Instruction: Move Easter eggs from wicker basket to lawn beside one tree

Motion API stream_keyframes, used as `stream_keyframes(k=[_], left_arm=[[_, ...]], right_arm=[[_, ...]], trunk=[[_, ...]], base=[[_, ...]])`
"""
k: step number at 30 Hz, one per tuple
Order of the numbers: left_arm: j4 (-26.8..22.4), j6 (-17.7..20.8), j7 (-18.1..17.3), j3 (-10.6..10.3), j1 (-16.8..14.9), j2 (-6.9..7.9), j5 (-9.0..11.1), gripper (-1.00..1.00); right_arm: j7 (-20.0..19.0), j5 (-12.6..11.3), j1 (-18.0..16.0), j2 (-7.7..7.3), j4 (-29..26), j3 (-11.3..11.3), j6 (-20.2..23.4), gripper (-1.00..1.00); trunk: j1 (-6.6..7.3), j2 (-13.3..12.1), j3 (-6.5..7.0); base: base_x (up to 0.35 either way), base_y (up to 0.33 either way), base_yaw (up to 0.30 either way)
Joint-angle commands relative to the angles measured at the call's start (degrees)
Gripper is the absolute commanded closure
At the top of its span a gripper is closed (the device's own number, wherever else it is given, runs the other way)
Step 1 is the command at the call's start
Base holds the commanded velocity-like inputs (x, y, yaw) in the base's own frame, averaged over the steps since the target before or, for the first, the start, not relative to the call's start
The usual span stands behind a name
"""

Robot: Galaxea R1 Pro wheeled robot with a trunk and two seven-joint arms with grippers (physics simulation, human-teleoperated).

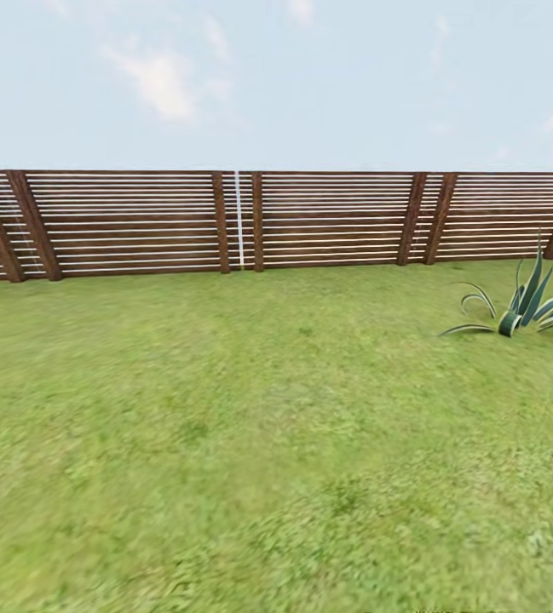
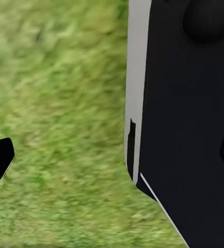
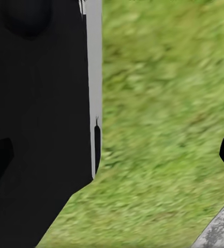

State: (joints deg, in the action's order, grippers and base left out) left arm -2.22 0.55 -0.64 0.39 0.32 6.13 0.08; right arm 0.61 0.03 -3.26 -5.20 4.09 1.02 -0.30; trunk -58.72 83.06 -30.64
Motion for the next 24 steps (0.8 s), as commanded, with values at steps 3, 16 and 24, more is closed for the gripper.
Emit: stream_keyframes(k=[3, 16, 24], left_arm=[[-0.1, 0.1, -0.1, 0.0, 0.0, 0.03, 0.0, -1.00], [-0.2, 0.2, 0.0, 0.1, 0.0, 0.02, 0.0, -1.00], [-0.2, 0.1, 0.2, 0.1, 0.0, 0.02, 0.1, -1.00]], right_arm=[[0.0, 0.0, -0.1, 0.01, 0.1, 0.0, 0.0, -1.00], [0.0, 0.0, -0.1, 0.01, 0.1, 0.1, 0.0, -1.00], [0.0, 0.0, -0.1, 0.01, 0.1, 0.0, 0.0, -1.00]], trunk=[[0.00, 0.0, -0.02], [0.00, 0.0, -0.01], [0.00, 0.0, -0.01]], base=[[0.257, 0.000, -0.249], [0.332, 0.000, -0.225], [0.238, 0.000, -0.300]])
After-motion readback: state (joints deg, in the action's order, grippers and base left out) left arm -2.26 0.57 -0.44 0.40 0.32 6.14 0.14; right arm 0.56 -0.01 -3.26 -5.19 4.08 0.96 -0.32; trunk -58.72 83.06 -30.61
